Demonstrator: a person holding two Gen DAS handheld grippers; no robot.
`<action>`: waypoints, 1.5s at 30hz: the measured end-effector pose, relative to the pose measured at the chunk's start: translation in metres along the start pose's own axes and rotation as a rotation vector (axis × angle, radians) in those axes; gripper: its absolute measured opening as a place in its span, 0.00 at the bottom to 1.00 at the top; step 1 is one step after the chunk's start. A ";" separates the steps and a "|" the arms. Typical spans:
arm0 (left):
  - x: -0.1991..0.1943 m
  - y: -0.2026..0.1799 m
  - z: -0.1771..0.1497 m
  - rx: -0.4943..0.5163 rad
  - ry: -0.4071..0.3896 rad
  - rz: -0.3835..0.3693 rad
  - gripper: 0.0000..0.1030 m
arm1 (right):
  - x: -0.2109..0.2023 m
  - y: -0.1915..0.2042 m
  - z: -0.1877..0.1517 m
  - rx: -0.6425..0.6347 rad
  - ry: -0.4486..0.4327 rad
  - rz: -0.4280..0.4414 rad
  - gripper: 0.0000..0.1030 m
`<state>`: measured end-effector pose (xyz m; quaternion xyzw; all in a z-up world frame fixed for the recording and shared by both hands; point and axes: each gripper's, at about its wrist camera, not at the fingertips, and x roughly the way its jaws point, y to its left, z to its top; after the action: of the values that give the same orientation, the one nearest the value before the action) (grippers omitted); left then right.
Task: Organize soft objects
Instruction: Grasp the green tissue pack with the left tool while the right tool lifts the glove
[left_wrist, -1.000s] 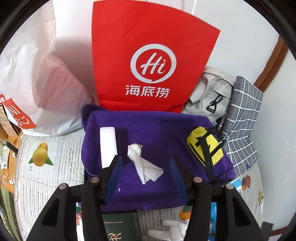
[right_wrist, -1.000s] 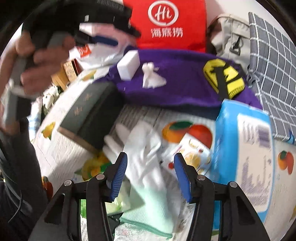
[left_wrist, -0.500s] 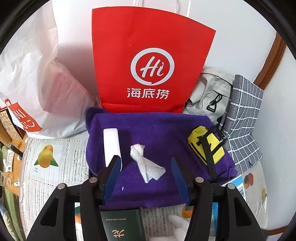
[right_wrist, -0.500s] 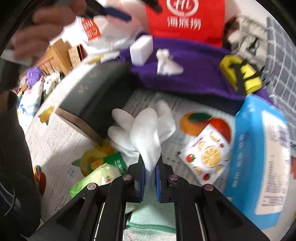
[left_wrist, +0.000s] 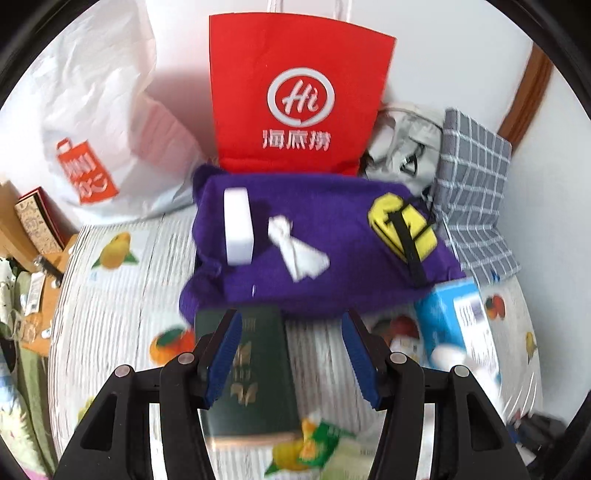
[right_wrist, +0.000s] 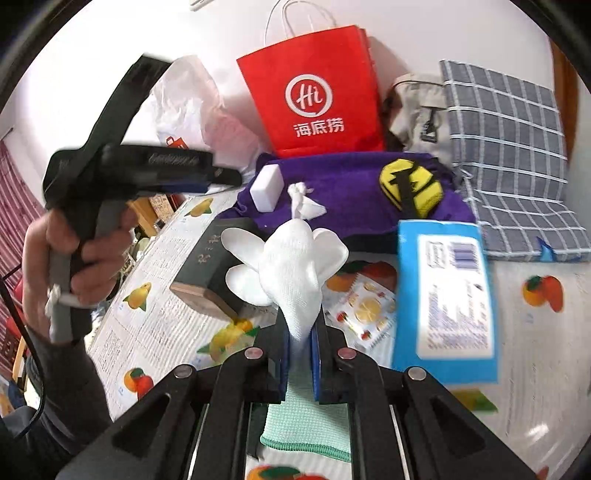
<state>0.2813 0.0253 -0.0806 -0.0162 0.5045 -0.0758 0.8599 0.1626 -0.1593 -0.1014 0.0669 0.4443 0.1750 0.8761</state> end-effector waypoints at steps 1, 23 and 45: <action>-0.003 0.000 -0.007 0.003 0.002 0.002 0.53 | -0.005 -0.001 -0.004 0.004 -0.005 -0.017 0.09; -0.005 -0.032 -0.142 0.100 0.094 -0.059 0.62 | -0.074 -0.052 -0.089 0.087 -0.060 -0.154 0.10; 0.044 -0.051 -0.149 0.123 0.138 -0.129 0.67 | -0.024 -0.092 -0.123 0.115 0.082 -0.143 0.12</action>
<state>0.1669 -0.0245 -0.1860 0.0097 0.5546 -0.1627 0.8160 0.0737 -0.2579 -0.1815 0.0779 0.4926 0.0890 0.8622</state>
